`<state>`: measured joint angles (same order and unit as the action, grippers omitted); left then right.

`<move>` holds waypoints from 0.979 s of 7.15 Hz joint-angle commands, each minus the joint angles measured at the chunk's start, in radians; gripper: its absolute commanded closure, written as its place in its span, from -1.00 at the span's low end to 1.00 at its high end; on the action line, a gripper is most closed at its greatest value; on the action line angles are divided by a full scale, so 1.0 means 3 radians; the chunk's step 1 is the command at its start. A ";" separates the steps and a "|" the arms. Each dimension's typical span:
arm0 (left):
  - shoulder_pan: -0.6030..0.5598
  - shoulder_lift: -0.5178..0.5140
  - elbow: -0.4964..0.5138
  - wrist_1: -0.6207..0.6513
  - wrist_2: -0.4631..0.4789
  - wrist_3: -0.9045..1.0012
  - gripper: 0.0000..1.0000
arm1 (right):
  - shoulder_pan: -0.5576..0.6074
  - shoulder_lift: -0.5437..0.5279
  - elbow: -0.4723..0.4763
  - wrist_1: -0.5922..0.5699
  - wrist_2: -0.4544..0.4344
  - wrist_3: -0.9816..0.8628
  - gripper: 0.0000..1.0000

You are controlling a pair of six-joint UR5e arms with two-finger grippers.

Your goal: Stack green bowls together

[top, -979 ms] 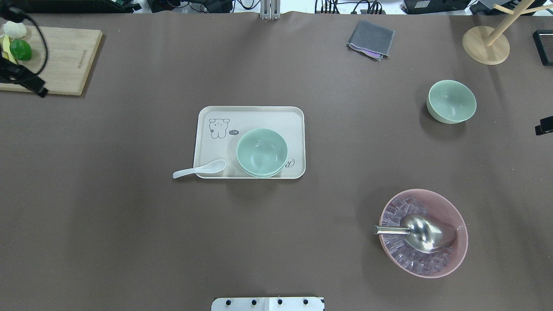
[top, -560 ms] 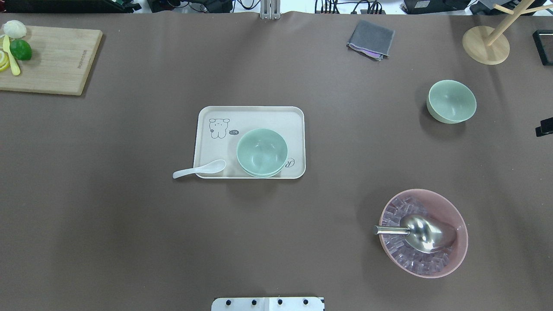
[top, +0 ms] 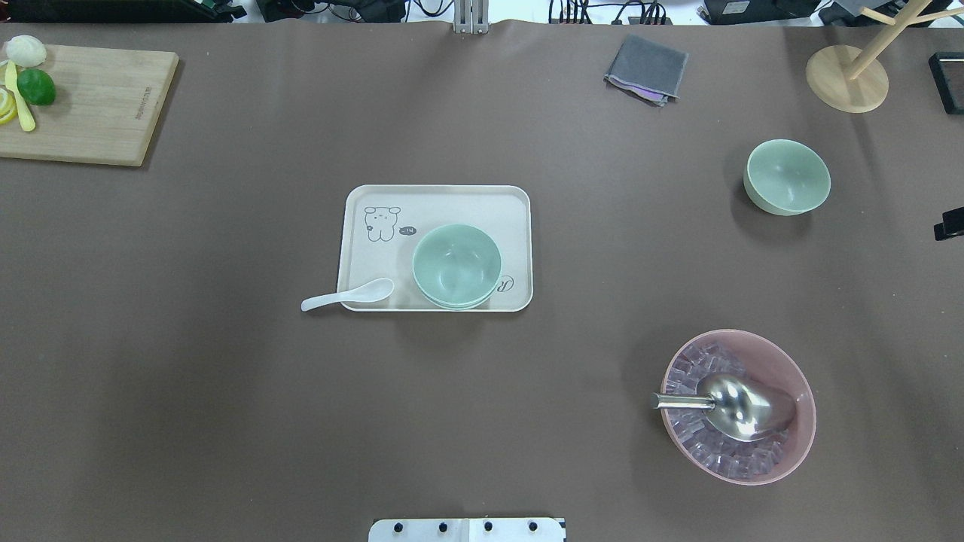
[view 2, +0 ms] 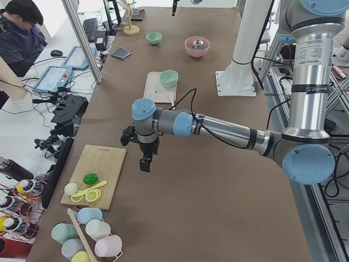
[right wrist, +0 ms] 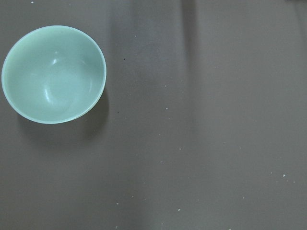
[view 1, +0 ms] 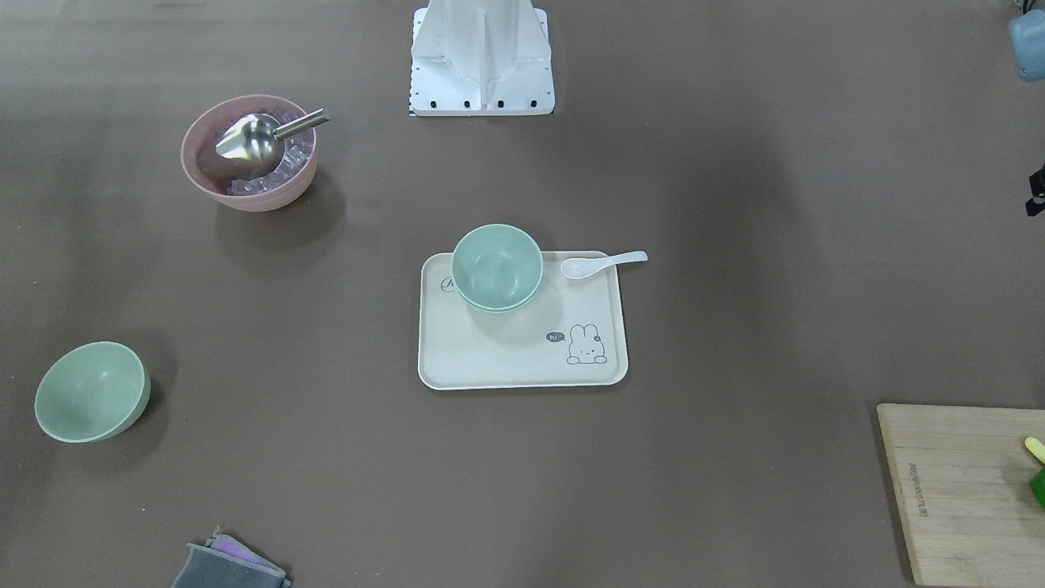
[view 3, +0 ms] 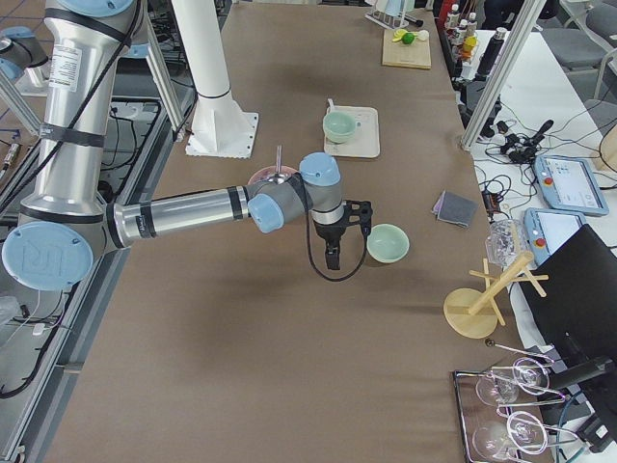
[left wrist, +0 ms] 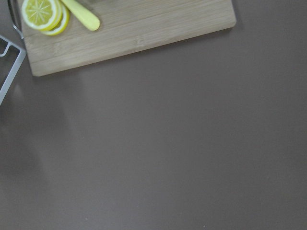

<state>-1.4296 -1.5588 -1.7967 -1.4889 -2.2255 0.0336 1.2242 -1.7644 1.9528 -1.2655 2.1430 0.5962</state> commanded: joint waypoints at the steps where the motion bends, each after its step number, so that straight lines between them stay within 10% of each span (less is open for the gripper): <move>1: -0.0046 -0.0009 0.0108 -0.0042 -0.0011 0.0026 -0.96 | 0.0000 0.0001 0.0000 0.0000 0.0005 0.0002 -0.98; 7: -0.0041 0.0027 0.0267 -0.0033 -0.0295 -0.0010 -0.96 | -0.0149 0.0749 -0.0779 -0.0005 -0.0005 0.0007 -0.98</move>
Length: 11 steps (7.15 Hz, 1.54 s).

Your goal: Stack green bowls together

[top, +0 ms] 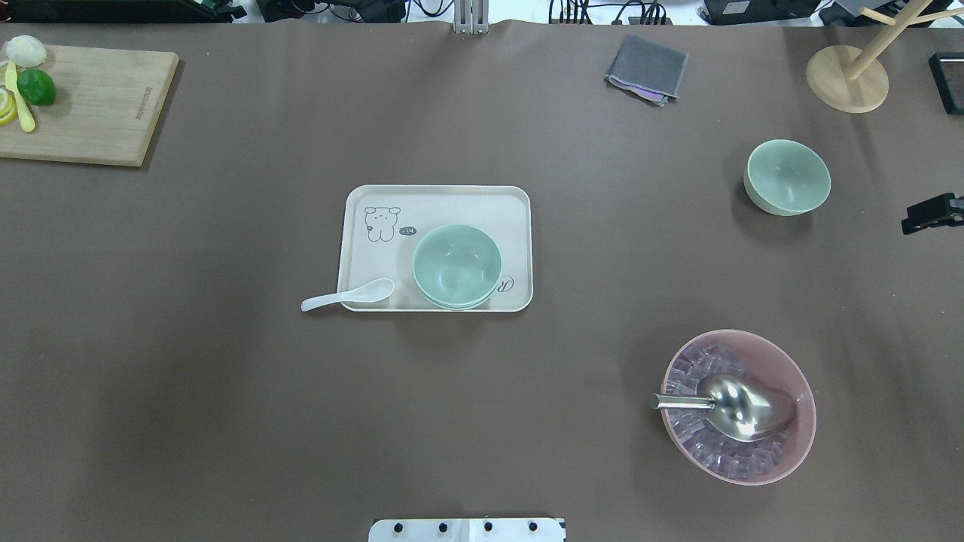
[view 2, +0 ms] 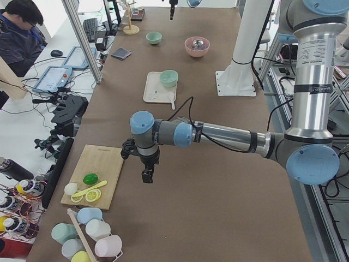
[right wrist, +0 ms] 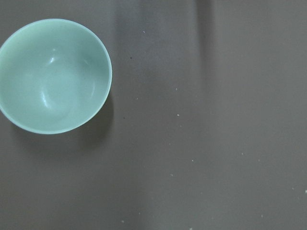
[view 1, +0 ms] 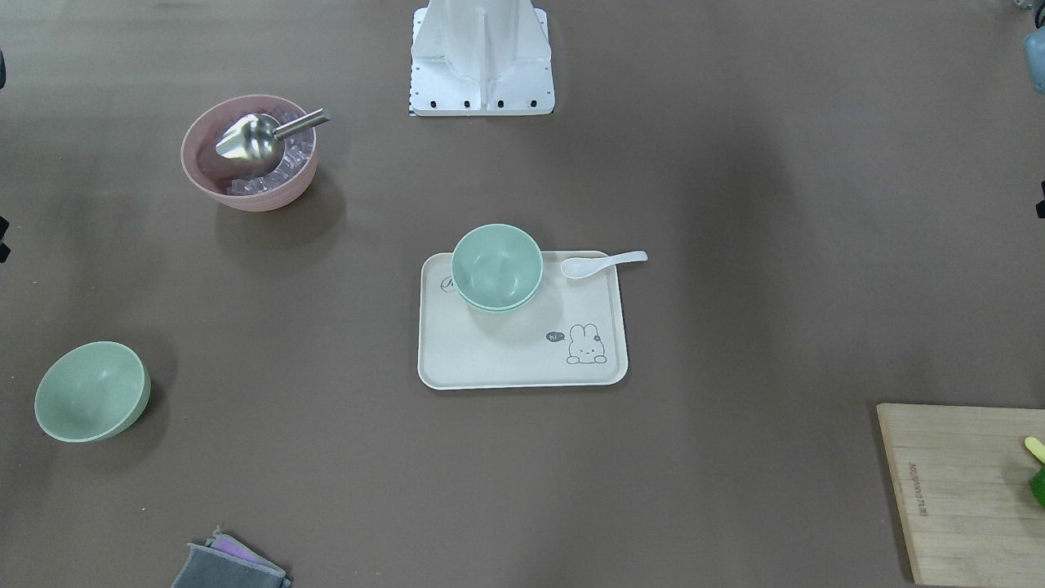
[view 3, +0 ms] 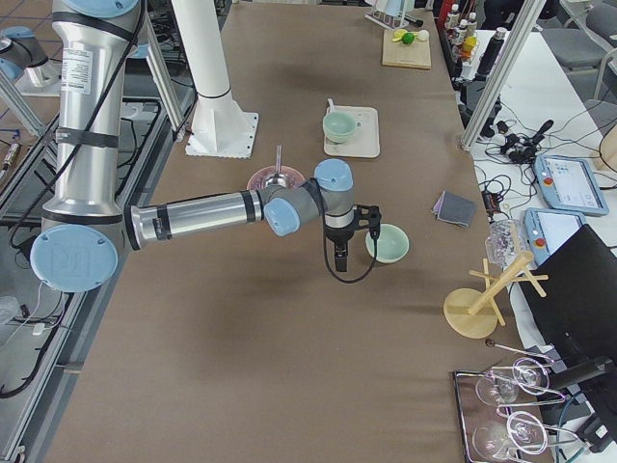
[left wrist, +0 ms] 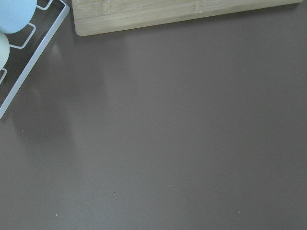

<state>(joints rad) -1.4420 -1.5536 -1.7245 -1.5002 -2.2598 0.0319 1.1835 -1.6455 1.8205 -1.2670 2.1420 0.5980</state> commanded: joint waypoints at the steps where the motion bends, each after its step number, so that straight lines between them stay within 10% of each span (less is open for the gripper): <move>1: -0.0005 0.0014 0.0047 0.0010 -0.0335 -0.0004 -0.96 | -0.0074 0.0599 -0.0630 0.0000 -0.0002 0.0016 -0.98; 11: -0.0005 0.0127 -0.0024 -0.0005 -0.0367 0.0006 -0.96 | -0.0294 0.0971 -0.1405 0.0583 -0.0053 0.0589 0.03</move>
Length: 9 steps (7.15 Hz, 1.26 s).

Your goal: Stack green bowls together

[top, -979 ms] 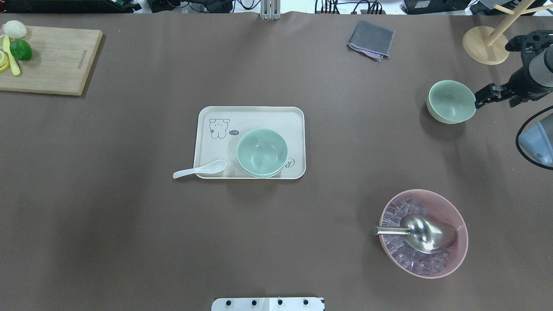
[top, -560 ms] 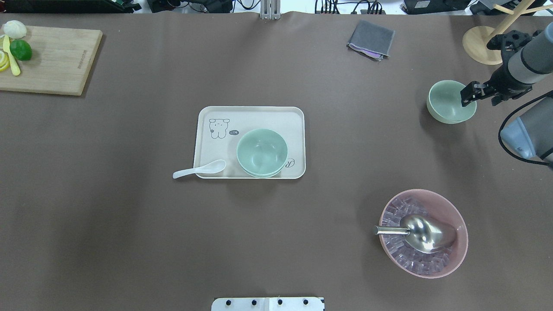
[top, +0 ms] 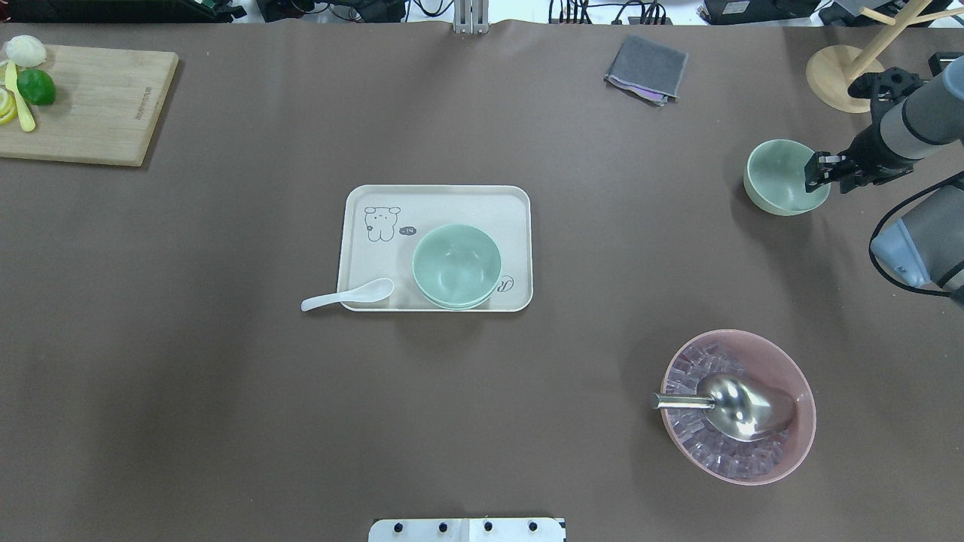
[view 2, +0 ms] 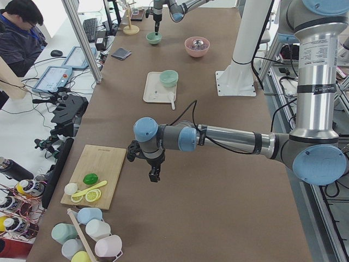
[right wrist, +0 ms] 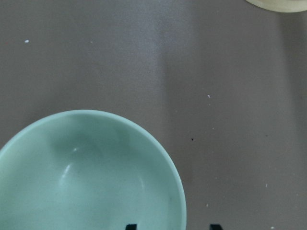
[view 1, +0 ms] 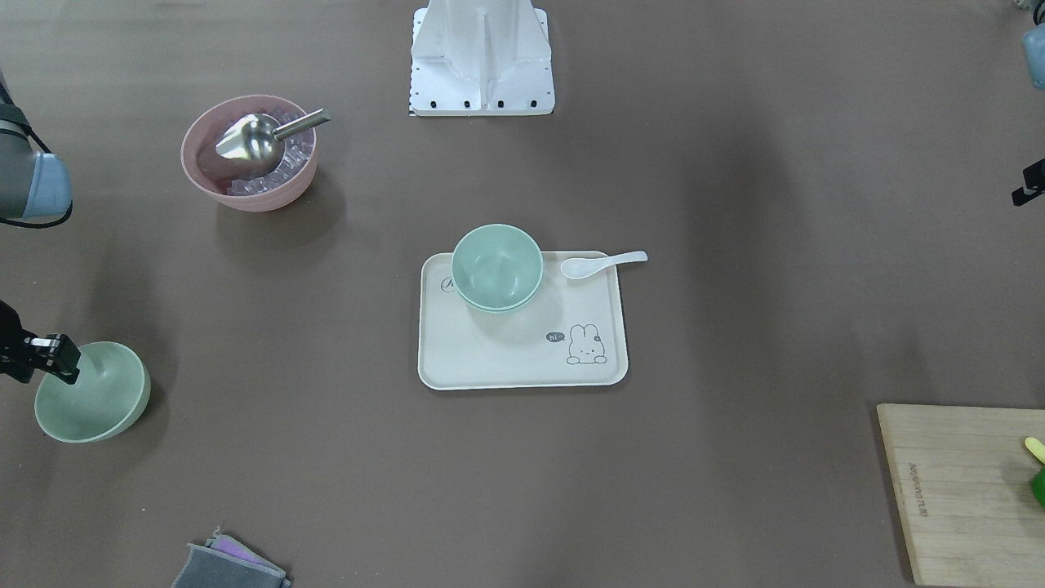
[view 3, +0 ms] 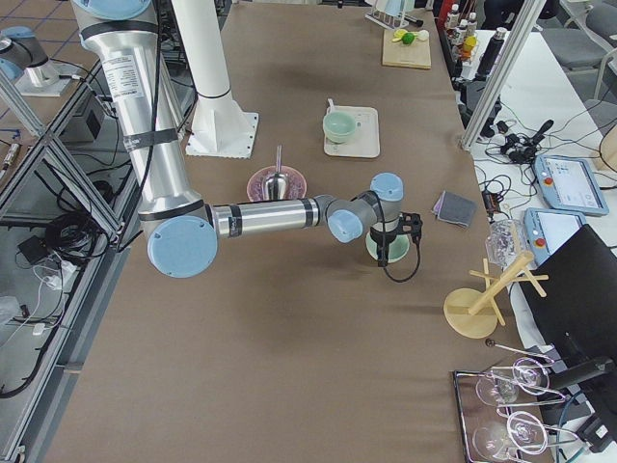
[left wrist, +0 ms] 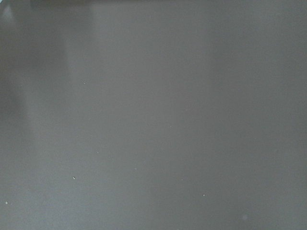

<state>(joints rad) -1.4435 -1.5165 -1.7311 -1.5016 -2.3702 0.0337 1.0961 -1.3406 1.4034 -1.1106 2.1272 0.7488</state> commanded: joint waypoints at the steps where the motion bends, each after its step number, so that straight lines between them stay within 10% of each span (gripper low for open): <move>1: 0.0000 0.0003 0.0003 -0.0001 0.0001 0.0000 -0.96 | 0.0002 -0.0092 0.0021 0.0061 -0.0004 0.0117 0.50; 2: 0.0000 0.0003 0.0003 -0.0001 0.0001 0.0005 -0.96 | -0.0003 -0.0092 0.0036 0.0061 0.0001 0.0117 1.00; 9: 0.0005 0.0003 0.0038 -0.0001 0.0001 0.0005 -0.96 | -0.0160 0.0269 0.0644 0.0030 0.0109 0.0831 1.00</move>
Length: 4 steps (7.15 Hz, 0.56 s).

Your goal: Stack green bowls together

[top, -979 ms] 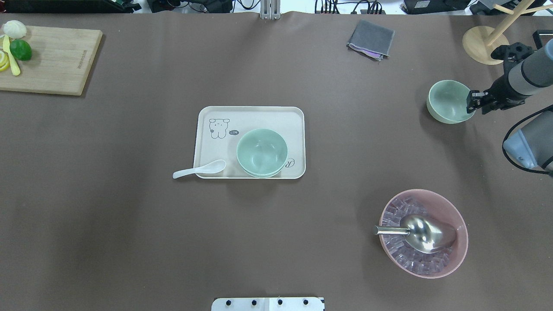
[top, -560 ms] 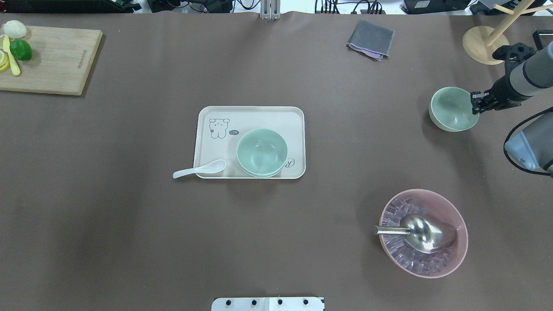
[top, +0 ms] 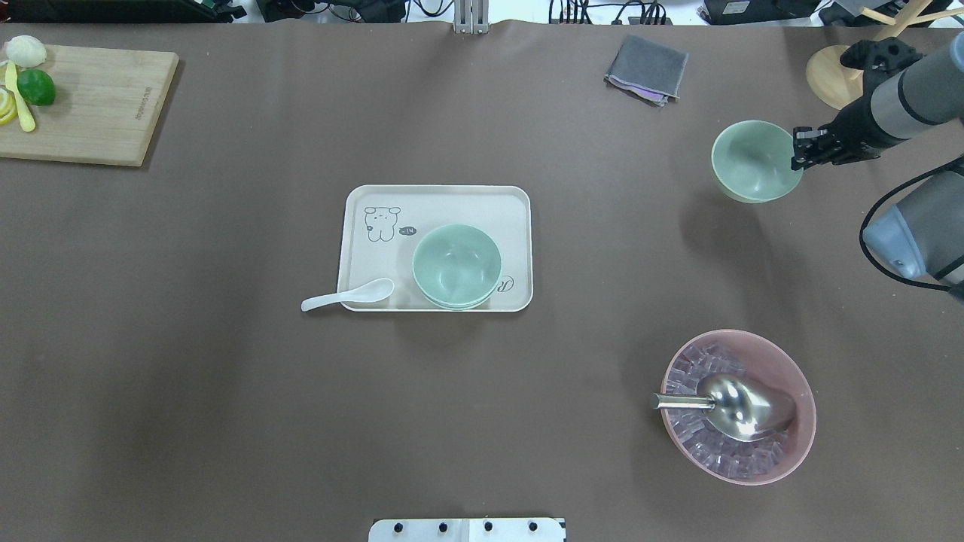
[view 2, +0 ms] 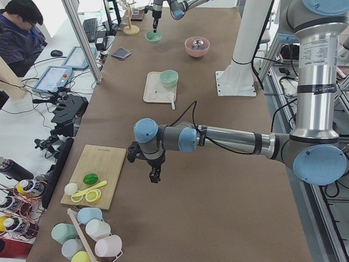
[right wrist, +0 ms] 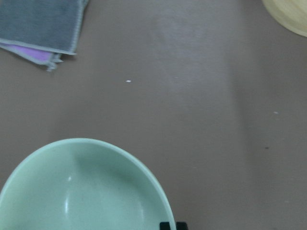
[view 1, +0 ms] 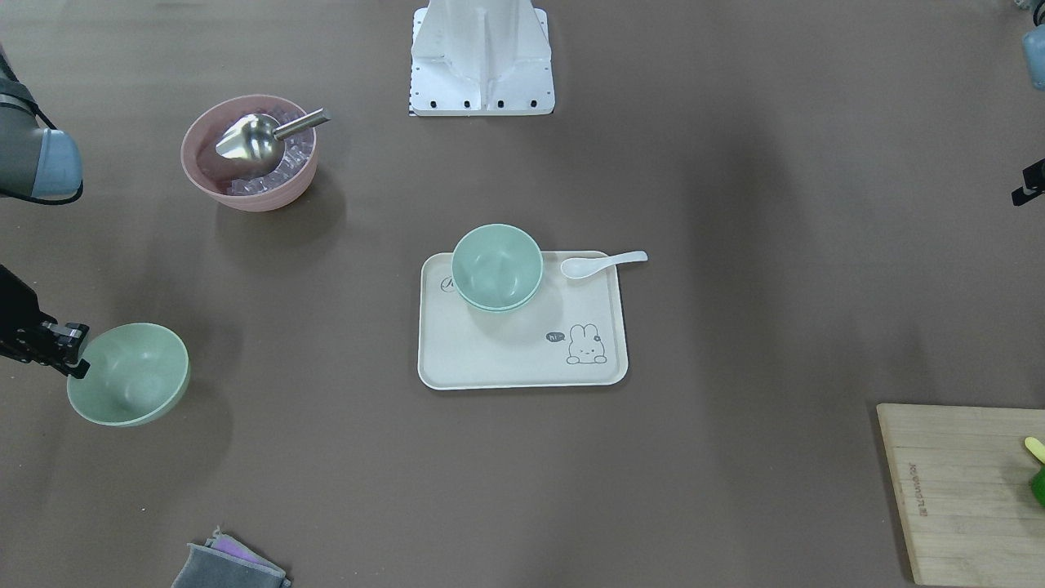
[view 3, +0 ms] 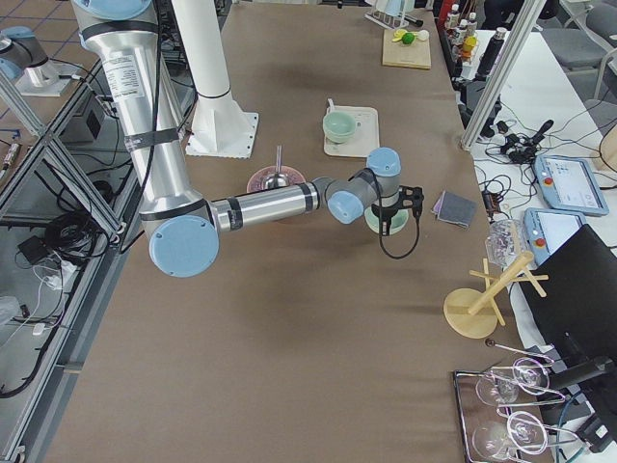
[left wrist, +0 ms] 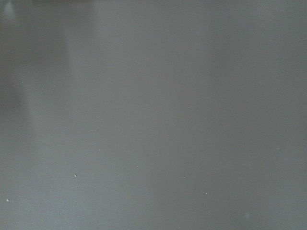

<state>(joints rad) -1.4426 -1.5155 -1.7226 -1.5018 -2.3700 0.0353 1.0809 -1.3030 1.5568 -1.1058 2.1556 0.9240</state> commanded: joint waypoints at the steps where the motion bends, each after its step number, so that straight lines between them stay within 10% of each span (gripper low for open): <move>1: 0.0002 0.0000 0.0025 0.0005 0.0000 -0.0005 -0.96 | -0.0272 0.0307 0.0215 -0.0006 -0.0001 0.0421 1.00; 4: 0.0002 0.0000 0.0102 0.0005 0.0000 0.0000 -0.96 | -0.0733 0.0753 0.0261 -0.0006 -0.0170 0.0693 1.00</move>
<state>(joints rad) -1.4420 -1.5156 -1.7053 -1.5003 -2.3700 0.0341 0.9200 -1.1203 1.6280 -1.1074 2.1266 1.1134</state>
